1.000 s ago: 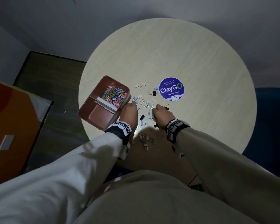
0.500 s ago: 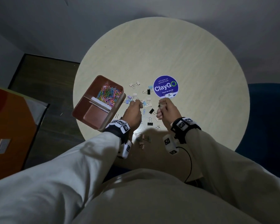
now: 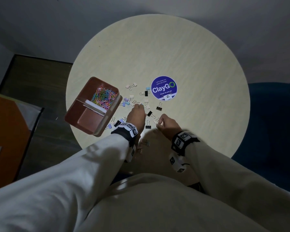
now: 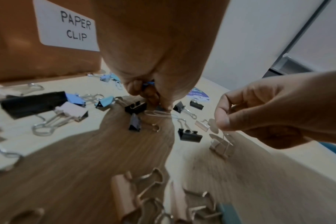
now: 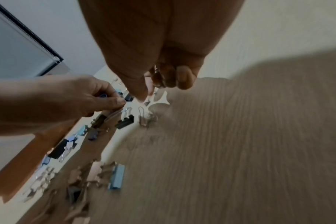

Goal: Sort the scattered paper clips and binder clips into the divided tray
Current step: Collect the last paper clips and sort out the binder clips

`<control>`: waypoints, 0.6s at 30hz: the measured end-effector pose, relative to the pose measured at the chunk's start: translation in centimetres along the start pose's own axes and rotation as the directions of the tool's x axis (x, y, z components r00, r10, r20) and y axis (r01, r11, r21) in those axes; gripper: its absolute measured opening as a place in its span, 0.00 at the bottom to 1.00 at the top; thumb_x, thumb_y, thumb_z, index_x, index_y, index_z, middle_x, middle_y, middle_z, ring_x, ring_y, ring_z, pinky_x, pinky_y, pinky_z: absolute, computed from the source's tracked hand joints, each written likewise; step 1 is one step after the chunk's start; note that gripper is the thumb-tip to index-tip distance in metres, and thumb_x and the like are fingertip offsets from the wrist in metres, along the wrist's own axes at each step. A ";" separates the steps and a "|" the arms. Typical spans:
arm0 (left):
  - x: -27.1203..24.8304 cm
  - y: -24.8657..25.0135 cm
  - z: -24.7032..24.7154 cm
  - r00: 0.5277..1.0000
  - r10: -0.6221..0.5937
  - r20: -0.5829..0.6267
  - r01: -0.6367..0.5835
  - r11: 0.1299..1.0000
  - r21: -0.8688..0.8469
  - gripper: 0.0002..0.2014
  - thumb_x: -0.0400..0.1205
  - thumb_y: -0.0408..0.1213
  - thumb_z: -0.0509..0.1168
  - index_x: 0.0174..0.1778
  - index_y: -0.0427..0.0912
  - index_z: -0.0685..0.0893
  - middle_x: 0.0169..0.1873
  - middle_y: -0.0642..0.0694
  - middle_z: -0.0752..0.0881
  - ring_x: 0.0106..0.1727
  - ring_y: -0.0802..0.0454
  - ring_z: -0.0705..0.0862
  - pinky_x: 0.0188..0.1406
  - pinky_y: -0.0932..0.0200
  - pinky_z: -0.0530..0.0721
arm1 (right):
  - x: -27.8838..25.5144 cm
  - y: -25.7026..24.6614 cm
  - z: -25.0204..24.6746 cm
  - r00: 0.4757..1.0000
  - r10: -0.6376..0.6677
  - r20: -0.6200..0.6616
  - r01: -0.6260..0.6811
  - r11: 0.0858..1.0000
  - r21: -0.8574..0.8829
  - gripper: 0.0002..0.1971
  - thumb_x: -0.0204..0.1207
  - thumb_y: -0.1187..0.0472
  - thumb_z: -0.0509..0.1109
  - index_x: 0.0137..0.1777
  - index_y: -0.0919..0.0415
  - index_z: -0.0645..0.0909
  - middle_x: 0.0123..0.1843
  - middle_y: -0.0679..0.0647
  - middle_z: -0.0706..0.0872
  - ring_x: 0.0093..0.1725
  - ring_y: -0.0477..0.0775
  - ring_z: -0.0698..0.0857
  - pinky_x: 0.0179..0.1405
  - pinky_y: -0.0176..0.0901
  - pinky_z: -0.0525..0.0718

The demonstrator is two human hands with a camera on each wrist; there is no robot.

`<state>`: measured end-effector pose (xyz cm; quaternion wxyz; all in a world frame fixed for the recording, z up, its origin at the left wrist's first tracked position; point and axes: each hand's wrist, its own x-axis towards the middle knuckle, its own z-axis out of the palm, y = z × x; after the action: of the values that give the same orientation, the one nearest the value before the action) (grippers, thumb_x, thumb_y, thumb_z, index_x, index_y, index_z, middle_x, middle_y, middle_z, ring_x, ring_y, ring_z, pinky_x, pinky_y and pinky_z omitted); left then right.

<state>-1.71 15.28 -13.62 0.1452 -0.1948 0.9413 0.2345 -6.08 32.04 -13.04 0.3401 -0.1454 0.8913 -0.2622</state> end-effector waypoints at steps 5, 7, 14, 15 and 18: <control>-0.5 -1.1 -2.1 0.991 -0.061 -0.122 0.046 0.991 -0.129 0.04 0.86 0.31 0.55 0.51 0.43 0.66 0.34 0.44 0.80 0.32 0.42 0.80 0.27 0.51 0.73 | -0.2 -1.1 0.4 0.996 -0.090 -0.004 0.089 0.986 -0.140 0.05 0.80 0.54 0.63 0.52 0.51 0.70 0.44 0.47 0.81 0.45 0.57 0.79 0.42 0.47 0.73; -0.5 -1.9 -2.9 0.984 -0.102 -0.147 0.085 0.990 -0.116 0.09 0.84 0.27 0.57 0.54 0.43 0.65 0.34 0.43 0.81 0.32 0.41 0.81 0.28 0.47 0.80 | 0.2 -2.1 0.6 0.992 -0.126 0.010 0.126 0.978 -0.165 0.06 0.80 0.53 0.62 0.53 0.50 0.71 0.47 0.48 0.83 0.47 0.58 0.80 0.42 0.46 0.72; -2.8 -3.2 -3.2 0.967 -0.172 -0.190 0.134 0.971 -0.198 0.17 0.72 0.21 0.64 0.48 0.46 0.74 0.41 0.46 0.80 0.37 0.47 0.81 0.34 0.47 0.84 | 2.0 -6.0 2.4 0.951 -0.292 0.104 0.310 0.895 -0.320 0.14 0.82 0.55 0.64 0.66 0.53 0.73 0.66 0.53 0.82 0.59 0.61 0.82 0.52 0.49 0.78; -3.1 -3.3 -3.1 0.963 -0.176 -0.205 0.133 0.969 -0.209 0.15 0.73 0.22 0.61 0.47 0.47 0.73 0.39 0.47 0.79 0.36 0.48 0.80 0.32 0.48 0.82 | 2.1 -6.3 2.6 0.951 -0.289 0.112 0.310 0.885 -0.347 0.15 0.82 0.55 0.64 0.66 0.54 0.72 0.66 0.54 0.81 0.59 0.62 0.83 0.53 0.51 0.80; -3.8 -4.1 -3.2 0.961 -0.130 -0.244 0.089 0.981 -0.173 0.07 0.80 0.27 0.57 0.42 0.44 0.72 0.33 0.47 0.76 0.33 0.46 0.79 0.28 0.49 0.79 | 2.5 -7.0 3.1 0.955 -0.271 0.116 0.295 0.860 -0.416 0.10 0.83 0.59 0.63 0.62 0.60 0.72 0.62 0.59 0.81 0.55 0.66 0.83 0.50 0.53 0.81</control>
<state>2.86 11.54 -11.08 0.0201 -0.2860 0.9179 0.2742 -5.16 24.07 -12.35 0.2811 -0.3528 0.8865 -0.1028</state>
